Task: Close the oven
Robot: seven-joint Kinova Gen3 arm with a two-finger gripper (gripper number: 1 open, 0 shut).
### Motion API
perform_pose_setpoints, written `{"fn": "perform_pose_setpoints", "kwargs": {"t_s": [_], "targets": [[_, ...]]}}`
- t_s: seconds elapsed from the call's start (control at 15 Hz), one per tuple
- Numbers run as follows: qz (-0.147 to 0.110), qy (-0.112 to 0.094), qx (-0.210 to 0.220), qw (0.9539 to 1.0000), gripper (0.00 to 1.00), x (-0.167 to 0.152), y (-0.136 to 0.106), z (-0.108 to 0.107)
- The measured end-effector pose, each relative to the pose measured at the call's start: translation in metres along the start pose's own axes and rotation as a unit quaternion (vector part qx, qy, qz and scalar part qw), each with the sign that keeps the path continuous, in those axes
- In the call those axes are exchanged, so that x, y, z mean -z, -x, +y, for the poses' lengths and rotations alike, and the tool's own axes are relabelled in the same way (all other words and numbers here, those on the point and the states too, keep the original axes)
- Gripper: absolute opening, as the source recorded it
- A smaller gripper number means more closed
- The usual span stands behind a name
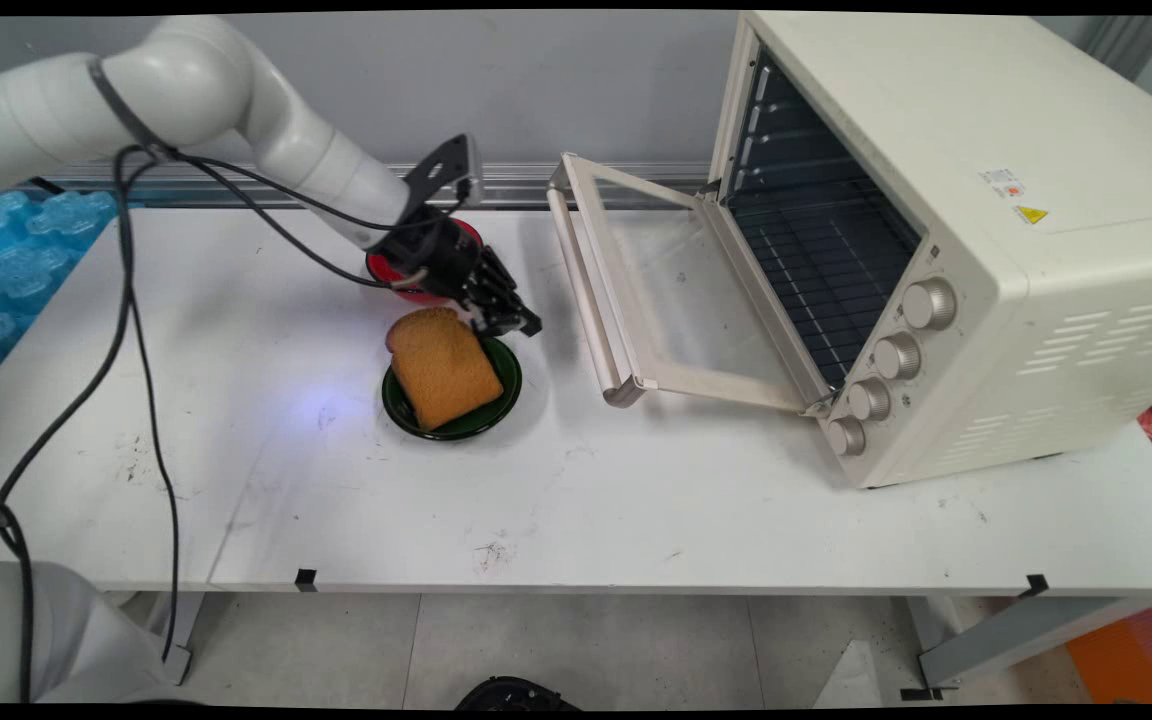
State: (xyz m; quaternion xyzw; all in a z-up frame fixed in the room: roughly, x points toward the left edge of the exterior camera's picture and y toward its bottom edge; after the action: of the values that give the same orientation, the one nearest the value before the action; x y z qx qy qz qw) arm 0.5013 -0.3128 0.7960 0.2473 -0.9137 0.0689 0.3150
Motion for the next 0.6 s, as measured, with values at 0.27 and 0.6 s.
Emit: {"fn": "perform_pose_setpoints", "kwargs": {"t_s": [0.27, 0.6], "targets": [[0.012, -0.004, 0.005, 0.9999, 0.0, -0.031, 0.001, -0.012], [0.025, -0.004, 0.006, 0.9997, 0.0, -0.06, 0.0, -0.023]]}}
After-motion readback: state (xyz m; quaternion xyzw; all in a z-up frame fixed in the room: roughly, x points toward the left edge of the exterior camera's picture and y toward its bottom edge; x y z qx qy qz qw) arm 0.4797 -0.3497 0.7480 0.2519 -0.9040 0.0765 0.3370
